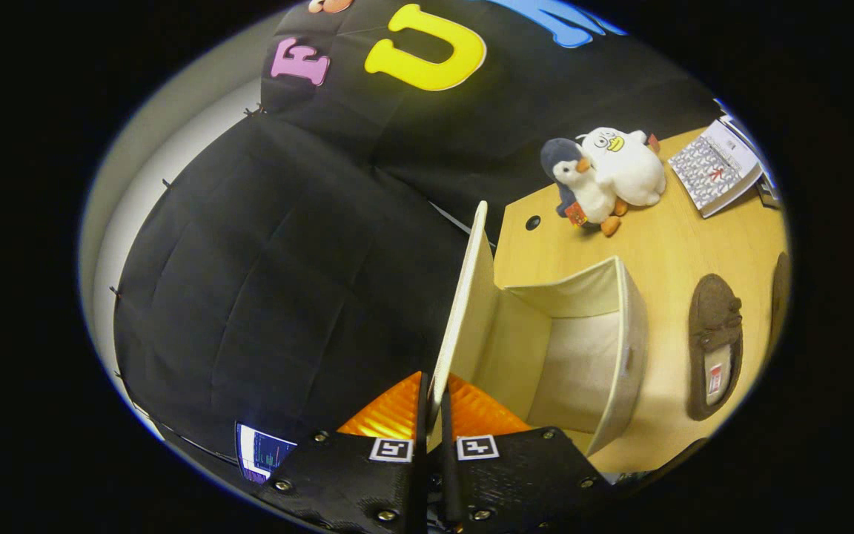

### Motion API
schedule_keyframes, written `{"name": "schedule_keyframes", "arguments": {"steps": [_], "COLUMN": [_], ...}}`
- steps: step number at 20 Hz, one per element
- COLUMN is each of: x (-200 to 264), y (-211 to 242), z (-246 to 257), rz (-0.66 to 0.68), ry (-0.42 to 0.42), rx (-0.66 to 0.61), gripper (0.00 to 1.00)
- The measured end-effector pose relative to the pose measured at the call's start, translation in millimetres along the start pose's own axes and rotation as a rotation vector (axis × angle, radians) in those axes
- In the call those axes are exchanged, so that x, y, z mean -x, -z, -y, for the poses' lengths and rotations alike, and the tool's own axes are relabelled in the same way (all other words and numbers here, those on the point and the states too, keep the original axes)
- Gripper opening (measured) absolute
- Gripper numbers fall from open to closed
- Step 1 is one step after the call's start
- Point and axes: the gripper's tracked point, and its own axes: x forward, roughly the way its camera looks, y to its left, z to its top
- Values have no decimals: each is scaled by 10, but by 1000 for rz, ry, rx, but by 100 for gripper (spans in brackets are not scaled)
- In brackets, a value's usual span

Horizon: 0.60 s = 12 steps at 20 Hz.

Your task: Open the storage box then place both shoes into the box .Put the left shoe in first, then the right shoe, with the right side of both shoes facing outward in a uniform manner.

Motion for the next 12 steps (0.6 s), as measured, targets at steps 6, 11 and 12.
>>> {"name": "schedule_keyframes", "arguments": {"steps": [6,11,12], "x": [-891,-1870,-2029], "y": [214,609,719], "z": [-782,-988,-972], "rz": [-43,-89,-106], "ry": [-4,26,39], "rx": [-18,19,10], "gripper": [7,7,7]}}
